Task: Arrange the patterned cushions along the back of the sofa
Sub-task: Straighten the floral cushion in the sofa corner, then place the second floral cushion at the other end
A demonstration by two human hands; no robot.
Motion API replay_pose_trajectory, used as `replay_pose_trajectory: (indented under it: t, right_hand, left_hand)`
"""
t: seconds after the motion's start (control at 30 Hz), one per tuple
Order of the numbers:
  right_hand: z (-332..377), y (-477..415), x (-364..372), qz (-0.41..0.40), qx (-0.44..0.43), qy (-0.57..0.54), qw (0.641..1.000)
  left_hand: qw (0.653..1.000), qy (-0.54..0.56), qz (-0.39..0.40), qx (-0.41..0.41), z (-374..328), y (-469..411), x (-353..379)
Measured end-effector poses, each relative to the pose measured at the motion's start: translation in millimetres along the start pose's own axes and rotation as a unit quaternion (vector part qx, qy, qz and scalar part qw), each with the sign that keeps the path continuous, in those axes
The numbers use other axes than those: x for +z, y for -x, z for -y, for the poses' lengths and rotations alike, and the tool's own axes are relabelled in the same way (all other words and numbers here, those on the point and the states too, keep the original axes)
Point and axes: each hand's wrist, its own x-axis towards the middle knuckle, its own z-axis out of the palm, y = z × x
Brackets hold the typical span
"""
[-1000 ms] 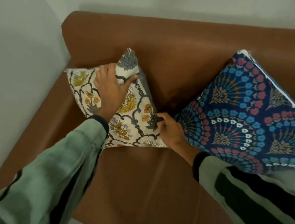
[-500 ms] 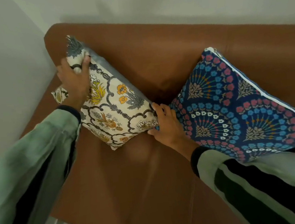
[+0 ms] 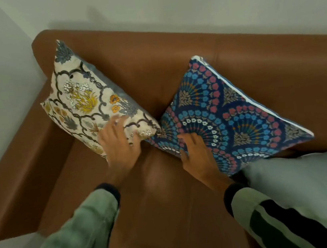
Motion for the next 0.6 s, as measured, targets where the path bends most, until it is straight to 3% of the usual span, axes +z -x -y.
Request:
replay_pose_trajectory:
  t: [0.17,0.37,0.5,0.6]
  right_hand:
    - [-100,101,-42,0.026,0.064,0.028,0.997]
    - [-241,271,-125,0.084,0.122,0.161,0.976]
    - [-316,380,-139,0.140,0.094,0.270,0.948]
    - [-342,400,-115,0.141,0.114,0.301,0.936]
  left_hand:
    - [0.965,0.017,0.207,0.159,-99,115,36]
    - [0.840,-0.041,0.459,0.288,-194,210,74]
    - [0.817,-0.083,0.458,0.339,-251,224,117]
    - [0.840,-0.111,0.434,0.307,-276,215,153]
